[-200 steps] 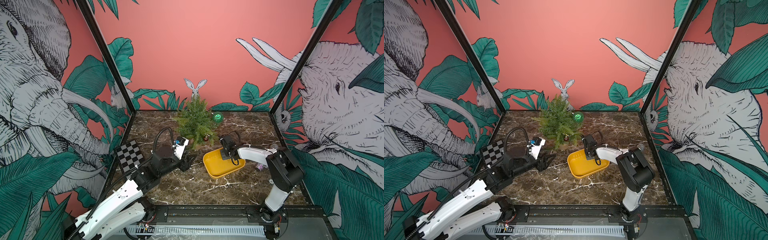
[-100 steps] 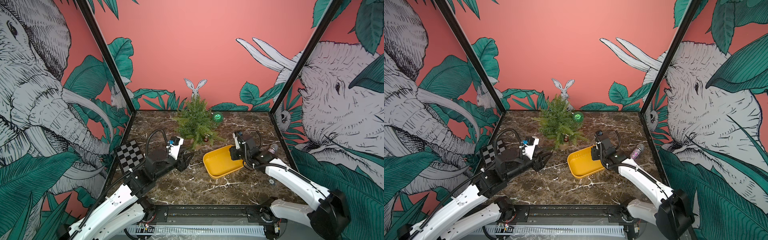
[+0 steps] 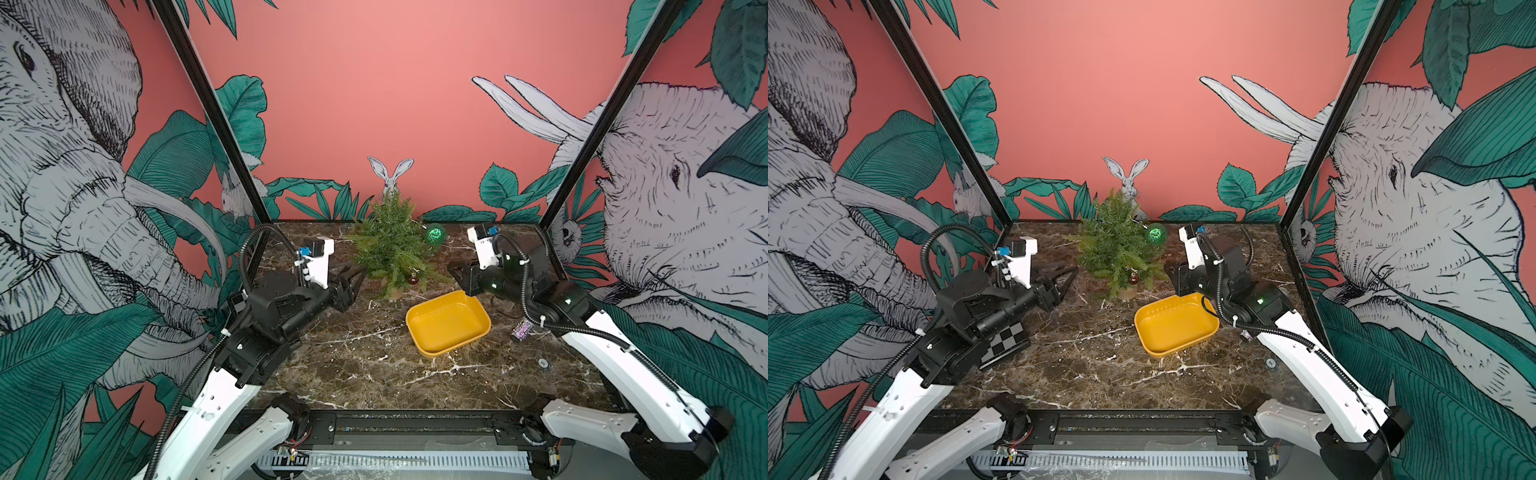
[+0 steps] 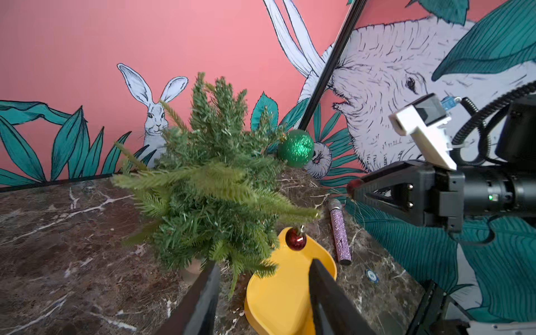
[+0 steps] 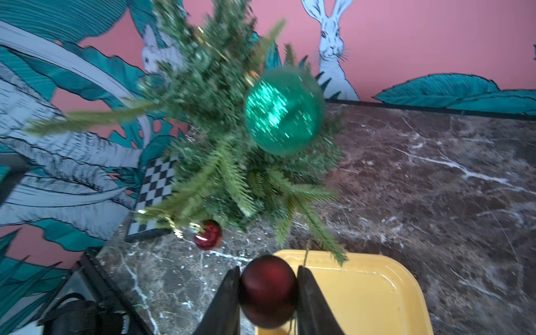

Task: Decorate the small christmas tree with ornaments
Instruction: Hang an ornament on the christmas tree.

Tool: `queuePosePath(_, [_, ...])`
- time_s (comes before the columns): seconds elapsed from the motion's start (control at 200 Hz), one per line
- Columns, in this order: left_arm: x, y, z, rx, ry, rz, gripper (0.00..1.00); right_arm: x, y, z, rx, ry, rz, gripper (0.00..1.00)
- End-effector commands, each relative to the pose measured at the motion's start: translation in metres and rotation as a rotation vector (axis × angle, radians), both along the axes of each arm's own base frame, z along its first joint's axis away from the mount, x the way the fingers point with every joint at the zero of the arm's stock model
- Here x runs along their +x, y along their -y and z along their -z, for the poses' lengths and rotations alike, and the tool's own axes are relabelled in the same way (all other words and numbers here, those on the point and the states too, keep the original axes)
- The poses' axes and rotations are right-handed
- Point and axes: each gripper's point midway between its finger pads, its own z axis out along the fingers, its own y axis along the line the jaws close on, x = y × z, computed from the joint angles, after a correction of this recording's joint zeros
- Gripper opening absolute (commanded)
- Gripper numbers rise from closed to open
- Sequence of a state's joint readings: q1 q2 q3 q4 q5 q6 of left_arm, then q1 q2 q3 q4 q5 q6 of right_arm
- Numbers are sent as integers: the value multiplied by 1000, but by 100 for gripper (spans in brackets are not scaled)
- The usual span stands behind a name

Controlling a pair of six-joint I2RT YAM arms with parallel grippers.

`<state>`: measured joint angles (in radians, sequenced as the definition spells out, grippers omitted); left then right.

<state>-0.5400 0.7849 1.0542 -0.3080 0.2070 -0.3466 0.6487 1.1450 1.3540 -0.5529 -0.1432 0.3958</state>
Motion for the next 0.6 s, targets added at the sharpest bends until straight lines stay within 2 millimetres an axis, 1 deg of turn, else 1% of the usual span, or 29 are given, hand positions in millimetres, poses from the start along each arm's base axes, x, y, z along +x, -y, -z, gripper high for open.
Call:
queuePosePath(0.0, [-1, 7, -12, -61, -35, 88, 43, -8, -26, -27, 82, -11, -106, 27])
queuePosePath(0.07, [2, 5, -18, -105, -30, 101, 35, -7, -39, -41, 98, -1, -134, 27])
queuePosePath(0.16, [1, 5, -21, -121, -19, 111, 30, -5, -53, -52, 102, -9, -149, 27])
queuePosePath(0.27, [-3, 5, -19, -123, -18, 126, 30, -9, -78, -67, 136, -4, -223, 27])
queuePosePath(0.4, [-10, 2, -17, -119, -10, 127, 30, -12, -102, -82, 174, 31, -290, 27])
queuePosePath(0.525, [-8, -5, -8, -91, -27, 80, 29, -13, -124, -95, 215, 66, -349, 27])
queuePosePath(0.595, [-4, -11, -3, -76, -40, 35, 31, -11, -134, -99, 226, 77, -367, 27])
